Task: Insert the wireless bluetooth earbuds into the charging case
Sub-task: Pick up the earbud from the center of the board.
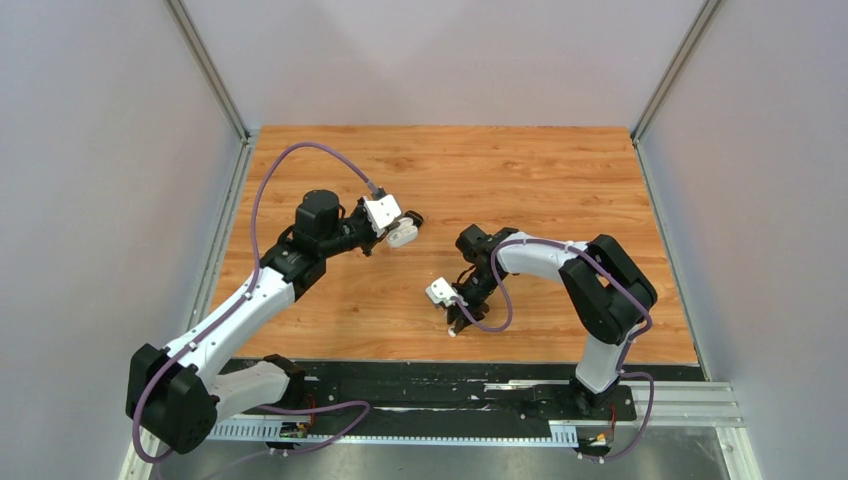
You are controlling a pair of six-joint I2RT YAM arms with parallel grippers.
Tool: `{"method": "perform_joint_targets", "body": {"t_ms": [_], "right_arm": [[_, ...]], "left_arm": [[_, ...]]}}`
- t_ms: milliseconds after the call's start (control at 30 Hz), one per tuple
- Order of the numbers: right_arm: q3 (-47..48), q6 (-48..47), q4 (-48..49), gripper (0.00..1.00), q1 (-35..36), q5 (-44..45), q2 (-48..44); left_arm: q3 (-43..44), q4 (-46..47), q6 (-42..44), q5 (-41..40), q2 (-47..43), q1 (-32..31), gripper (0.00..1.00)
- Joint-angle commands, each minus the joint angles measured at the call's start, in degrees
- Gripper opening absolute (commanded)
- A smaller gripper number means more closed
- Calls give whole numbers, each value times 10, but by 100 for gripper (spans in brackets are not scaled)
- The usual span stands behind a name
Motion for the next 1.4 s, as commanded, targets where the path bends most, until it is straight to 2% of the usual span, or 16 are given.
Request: {"method": "perform_joint_targets", "body": {"t_ms": [0, 333, 800, 1200, 1367], "right_arm": [[-1, 9, 7, 25, 3, -15, 7], [-1, 12, 2, 31, 7, -23, 20], [21, 32, -20, 1, 7, -19, 7], [54, 92, -22, 0, 4, -26, 8], [69, 146, -6, 0, -15, -2, -28]], "left_arm": [[2, 28, -11, 8, 0, -1, 0], [3, 30, -14, 11, 6, -1, 0], [6, 29, -14, 16, 12, -1, 0], [13, 22, -21, 27, 16, -1, 0], [29, 6, -21, 33, 25, -1, 0]]}}
